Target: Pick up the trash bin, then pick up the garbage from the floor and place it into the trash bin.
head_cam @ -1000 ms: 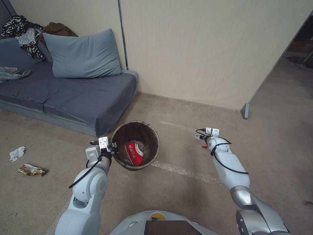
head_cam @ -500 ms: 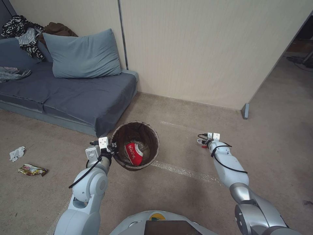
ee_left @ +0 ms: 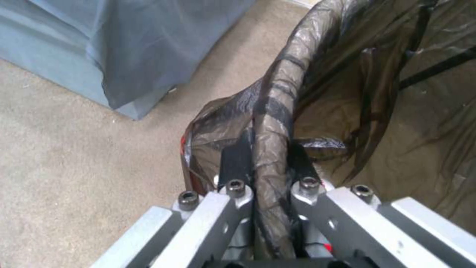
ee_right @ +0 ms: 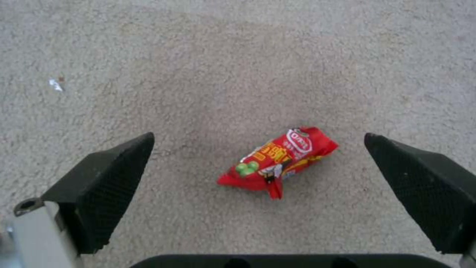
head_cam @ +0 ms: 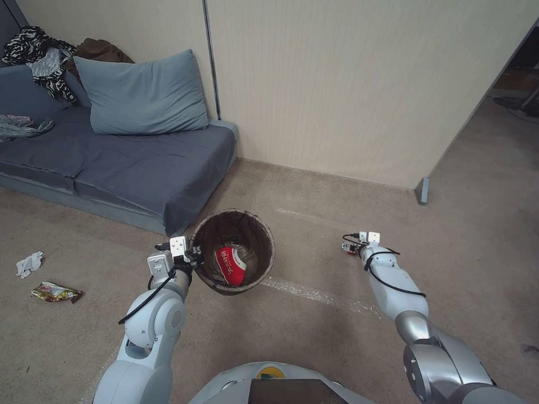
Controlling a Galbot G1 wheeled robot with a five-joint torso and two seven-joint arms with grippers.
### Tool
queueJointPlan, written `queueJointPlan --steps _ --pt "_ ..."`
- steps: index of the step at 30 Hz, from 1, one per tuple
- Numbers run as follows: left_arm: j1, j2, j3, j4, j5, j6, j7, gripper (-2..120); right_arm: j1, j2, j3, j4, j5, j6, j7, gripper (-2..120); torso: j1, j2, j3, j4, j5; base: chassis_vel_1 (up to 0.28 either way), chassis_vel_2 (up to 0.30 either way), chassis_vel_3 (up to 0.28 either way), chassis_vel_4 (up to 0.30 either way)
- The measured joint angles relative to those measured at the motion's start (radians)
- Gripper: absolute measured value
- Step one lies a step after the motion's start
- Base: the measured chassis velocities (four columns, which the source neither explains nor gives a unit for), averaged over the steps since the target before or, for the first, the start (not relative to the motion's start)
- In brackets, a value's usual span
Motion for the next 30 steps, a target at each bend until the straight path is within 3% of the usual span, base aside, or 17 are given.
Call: queueJointPlan --steps 30 --pt "-0.004 0.000 0.001 0.010 0.000 0.000 0.002 3 0.081 0.012 0.012 -0.176 -0.058 0.077 -0.021 100 0.000 0.000 0.000 0.0000 0.0000 0.000 0.000 0.000 0.000"
